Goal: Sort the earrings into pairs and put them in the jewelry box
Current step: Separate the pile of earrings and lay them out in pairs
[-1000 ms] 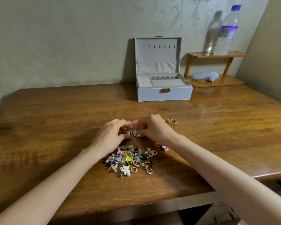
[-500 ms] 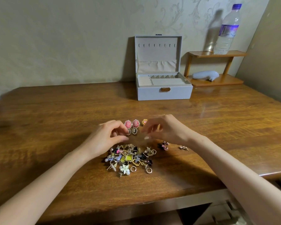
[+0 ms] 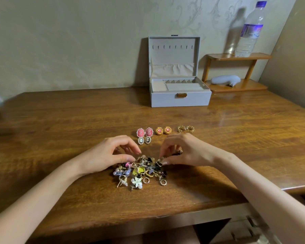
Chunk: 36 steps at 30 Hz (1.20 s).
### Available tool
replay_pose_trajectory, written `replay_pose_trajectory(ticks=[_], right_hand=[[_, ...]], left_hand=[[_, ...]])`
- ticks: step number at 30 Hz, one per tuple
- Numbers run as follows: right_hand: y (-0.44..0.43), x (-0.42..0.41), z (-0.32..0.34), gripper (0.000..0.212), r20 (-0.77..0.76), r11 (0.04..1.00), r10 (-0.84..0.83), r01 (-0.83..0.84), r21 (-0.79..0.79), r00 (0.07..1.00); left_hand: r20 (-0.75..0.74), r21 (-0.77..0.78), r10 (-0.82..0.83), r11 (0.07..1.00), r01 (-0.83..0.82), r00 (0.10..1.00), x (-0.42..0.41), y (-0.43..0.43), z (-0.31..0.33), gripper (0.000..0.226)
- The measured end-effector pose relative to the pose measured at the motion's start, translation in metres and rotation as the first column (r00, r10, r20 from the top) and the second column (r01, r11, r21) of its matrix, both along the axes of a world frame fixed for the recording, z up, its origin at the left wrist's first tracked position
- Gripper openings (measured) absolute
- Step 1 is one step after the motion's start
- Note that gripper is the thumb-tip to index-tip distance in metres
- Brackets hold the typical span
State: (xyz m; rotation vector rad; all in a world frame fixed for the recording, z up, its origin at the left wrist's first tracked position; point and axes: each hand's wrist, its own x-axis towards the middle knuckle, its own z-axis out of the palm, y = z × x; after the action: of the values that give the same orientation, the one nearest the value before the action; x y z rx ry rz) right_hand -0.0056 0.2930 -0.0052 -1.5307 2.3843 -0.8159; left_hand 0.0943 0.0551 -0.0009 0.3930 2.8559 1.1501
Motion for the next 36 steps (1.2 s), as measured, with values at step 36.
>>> replay_pose_trajectory(ticks=[36], right_hand=[[0.001,-0.003,-0.009,0.015,0.097,0.98,-0.066,0.083,-0.18,0.993]], left_hand=[[0.015,-0.192,-0.112,0.975,0.113,0.994,0.024,-0.001,-0.005,0.012]])
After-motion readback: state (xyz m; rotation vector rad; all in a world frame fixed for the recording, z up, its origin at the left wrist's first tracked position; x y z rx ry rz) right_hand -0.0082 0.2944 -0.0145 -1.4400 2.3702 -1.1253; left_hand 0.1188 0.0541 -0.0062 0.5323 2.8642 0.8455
